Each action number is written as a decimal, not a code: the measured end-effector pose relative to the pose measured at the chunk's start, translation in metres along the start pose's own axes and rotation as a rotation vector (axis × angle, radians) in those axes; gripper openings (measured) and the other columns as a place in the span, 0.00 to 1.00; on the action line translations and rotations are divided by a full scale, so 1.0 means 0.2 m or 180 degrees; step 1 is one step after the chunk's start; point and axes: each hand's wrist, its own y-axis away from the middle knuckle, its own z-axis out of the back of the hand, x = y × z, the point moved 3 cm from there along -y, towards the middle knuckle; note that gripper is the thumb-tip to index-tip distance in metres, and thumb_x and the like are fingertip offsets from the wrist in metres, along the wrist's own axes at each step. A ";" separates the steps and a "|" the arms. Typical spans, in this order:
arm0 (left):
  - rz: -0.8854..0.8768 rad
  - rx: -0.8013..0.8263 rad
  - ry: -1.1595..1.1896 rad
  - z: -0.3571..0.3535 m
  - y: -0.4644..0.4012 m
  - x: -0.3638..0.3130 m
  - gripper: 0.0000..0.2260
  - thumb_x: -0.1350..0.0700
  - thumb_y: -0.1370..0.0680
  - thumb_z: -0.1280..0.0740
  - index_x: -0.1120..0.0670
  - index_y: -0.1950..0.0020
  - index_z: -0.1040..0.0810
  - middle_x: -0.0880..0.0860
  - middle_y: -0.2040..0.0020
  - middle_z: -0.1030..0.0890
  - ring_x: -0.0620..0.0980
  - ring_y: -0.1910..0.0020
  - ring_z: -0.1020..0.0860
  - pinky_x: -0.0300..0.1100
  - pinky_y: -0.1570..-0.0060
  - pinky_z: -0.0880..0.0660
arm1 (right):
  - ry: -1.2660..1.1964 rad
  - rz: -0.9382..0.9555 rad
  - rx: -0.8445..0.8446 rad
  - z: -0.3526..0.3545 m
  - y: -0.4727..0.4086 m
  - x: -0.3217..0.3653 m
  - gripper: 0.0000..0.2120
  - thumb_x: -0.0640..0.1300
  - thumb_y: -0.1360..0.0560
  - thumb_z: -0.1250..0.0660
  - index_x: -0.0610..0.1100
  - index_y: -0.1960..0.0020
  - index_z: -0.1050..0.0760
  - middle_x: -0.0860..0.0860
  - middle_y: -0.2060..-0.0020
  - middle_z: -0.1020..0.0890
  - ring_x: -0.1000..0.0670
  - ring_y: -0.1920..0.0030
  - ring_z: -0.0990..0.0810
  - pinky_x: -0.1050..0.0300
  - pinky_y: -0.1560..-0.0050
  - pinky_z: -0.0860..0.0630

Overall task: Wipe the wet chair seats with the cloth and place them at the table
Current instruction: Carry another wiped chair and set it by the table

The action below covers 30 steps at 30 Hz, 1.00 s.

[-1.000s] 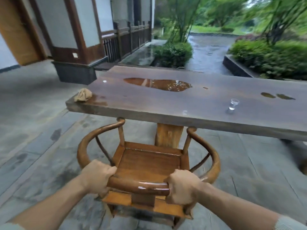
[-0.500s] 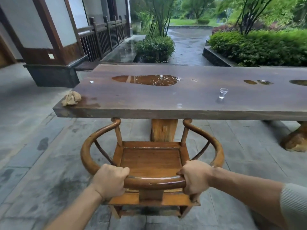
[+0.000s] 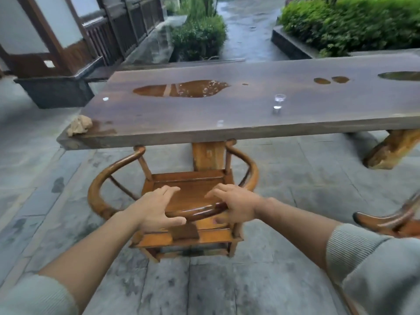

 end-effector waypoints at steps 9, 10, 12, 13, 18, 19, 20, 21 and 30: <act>-0.1571 -0.0259 -0.0180 0.19 -0.91 -1.63 0.43 0.26 0.29 0.39 0.51 0.22 0.42 0.54 0.28 0.31 0.53 0.29 0.32 0.46 0.29 0.37 | -0.0801 -0.2387 -0.1879 0.31 1.47 -1.17 0.26 0.58 0.21 0.30 0.44 0.29 0.26 0.44 0.35 0.24 0.43 0.30 0.28 0.52 0.29 0.36; -0.1815 -0.0199 -0.0194 0.17 -1.03 -1.89 0.43 0.26 0.28 0.39 0.51 0.22 0.42 0.54 0.27 0.32 0.53 0.28 0.33 0.45 0.29 0.37 | -0.0747 -0.2637 -0.2022 0.31 1.70 -1.28 0.25 0.58 0.20 0.31 0.45 0.29 0.26 0.45 0.35 0.25 0.44 0.31 0.28 0.52 0.29 0.35; -0.2173 -0.0085 -0.0236 0.11 -1.18 -2.29 0.43 0.26 0.28 0.40 0.52 0.22 0.42 0.54 0.25 0.34 0.53 0.27 0.35 0.46 0.28 0.39 | -0.0744 -0.3004 -0.2239 0.30 2.03 -1.41 0.25 0.58 0.20 0.32 0.46 0.29 0.27 0.46 0.35 0.26 0.45 0.31 0.29 0.51 0.30 0.34; -0.2344 -0.0001 -0.0245 0.08 -1.23 -2.49 0.43 0.26 0.28 0.40 0.52 0.22 0.42 0.55 0.25 0.34 0.54 0.27 0.35 0.46 0.28 0.39 | -0.0780 -0.3189 -0.2328 0.28 2.20 -1.46 0.24 0.57 0.20 0.32 0.46 0.29 0.27 0.46 0.35 0.26 0.45 0.31 0.29 0.50 0.31 0.33; -0.3152 0.0421 -0.0568 -0.11 -1.35 -3.26 0.42 0.26 0.27 0.41 0.51 0.22 0.42 0.55 0.25 0.34 0.54 0.26 0.36 0.47 0.28 0.40 | -0.1169 -0.4005 -0.2738 0.07 2.84 -1.52 0.24 0.55 0.20 0.32 0.45 0.28 0.28 0.47 0.36 0.27 0.45 0.31 0.29 0.51 0.30 0.32; -0.3305 0.0483 -0.0689 -0.15 -1.37 -3.38 0.41 0.26 0.27 0.41 0.50 0.22 0.42 0.55 0.25 0.34 0.54 0.26 0.36 0.47 0.28 0.40 | -0.1260 -0.4196 -0.2808 0.01 2.94 -1.51 0.24 0.55 0.19 0.32 0.46 0.27 0.29 0.47 0.34 0.28 0.45 0.30 0.29 0.51 0.30 0.33; -0.3432 0.0543 -0.0838 -0.18 -1.39 -3.50 0.41 0.26 0.28 0.42 0.50 0.22 0.42 0.54 0.25 0.34 0.53 0.27 0.36 0.46 0.29 0.39 | -0.1360 -0.4383 -0.2876 -0.04 3.04 -1.49 0.25 0.57 0.19 0.33 0.46 0.27 0.30 0.48 0.33 0.29 0.46 0.30 0.30 0.51 0.30 0.33; -0.3517 0.0591 -0.0932 -0.21 -1.41 -3.59 0.42 0.25 0.28 0.42 0.49 0.23 0.42 0.54 0.25 0.33 0.53 0.27 0.35 0.46 0.29 0.38 | -0.1440 -0.4517 -0.2904 -0.08 3.10 -1.48 0.26 0.58 0.19 0.33 0.47 0.26 0.31 0.48 0.32 0.30 0.46 0.29 0.30 0.52 0.31 0.32; -0.3879 0.0697 -0.1044 -0.36 -1.75 -4.03 0.42 0.22 0.31 0.45 0.45 0.24 0.41 0.48 0.27 0.32 0.49 0.29 0.32 0.50 0.32 0.33 | -0.1679 -0.5211 -0.3230 -0.15 3.26 -1.61 0.26 0.60 0.19 0.35 0.50 0.26 0.30 0.50 0.29 0.31 0.47 0.26 0.35 0.49 0.26 0.34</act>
